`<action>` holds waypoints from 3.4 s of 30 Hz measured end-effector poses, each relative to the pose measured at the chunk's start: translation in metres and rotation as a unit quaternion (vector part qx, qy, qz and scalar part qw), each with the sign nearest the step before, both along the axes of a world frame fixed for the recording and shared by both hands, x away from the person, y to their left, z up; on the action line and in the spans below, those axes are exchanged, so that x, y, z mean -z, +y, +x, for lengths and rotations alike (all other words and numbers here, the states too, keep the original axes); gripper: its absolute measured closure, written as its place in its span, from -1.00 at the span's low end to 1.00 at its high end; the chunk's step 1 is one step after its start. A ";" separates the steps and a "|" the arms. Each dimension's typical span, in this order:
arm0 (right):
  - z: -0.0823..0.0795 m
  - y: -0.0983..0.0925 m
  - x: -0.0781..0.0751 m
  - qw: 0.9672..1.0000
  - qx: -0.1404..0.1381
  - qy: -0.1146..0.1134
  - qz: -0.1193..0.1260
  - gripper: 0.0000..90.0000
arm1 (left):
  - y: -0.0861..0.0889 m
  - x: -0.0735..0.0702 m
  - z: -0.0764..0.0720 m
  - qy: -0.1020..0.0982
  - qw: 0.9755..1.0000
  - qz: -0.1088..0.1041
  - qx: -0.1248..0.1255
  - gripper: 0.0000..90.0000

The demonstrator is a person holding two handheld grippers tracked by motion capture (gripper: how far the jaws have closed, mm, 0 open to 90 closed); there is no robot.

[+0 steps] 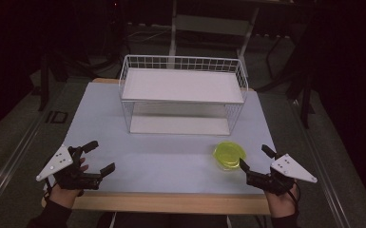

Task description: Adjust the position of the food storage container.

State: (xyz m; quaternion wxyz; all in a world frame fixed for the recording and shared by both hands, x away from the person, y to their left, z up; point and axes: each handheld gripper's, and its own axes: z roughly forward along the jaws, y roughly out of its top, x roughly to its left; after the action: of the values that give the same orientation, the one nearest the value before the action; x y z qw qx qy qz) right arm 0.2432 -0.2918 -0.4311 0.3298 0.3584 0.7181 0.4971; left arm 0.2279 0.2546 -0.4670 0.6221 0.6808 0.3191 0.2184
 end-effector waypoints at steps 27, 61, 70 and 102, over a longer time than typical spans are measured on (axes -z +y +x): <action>0.075 -0.031 0.065 0.971 0.087 0.209 -0.072 0.99 | 0.004 0.002 0.003 0.003 1.000 -0.007 0.000 -0.95; 0.091 0.012 0.091 0.962 0.008 0.263 -0.068 0.99 | 0.002 0.002 0.003 0.002 1.000 0.003 0.006 -0.95; 0.100 0.037 0.094 0.962 -0.013 0.266 -0.067 0.99 | 0.002 0.002 0.003 0.003 1.000 0.005 0.007 -0.95; 0.098 0.138 0.101 0.947 -0.119 0.293 -0.052 0.98 | 0.001 0.003 0.004 0.007 1.000 0.006 0.012 -0.95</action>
State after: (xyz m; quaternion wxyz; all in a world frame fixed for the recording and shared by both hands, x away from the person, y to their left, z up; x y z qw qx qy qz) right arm 0.3408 -0.1541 -0.5320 0.0621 0.3827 0.8453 0.3676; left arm 0.2317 0.2557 -0.4696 0.6182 0.6897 0.3144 0.2079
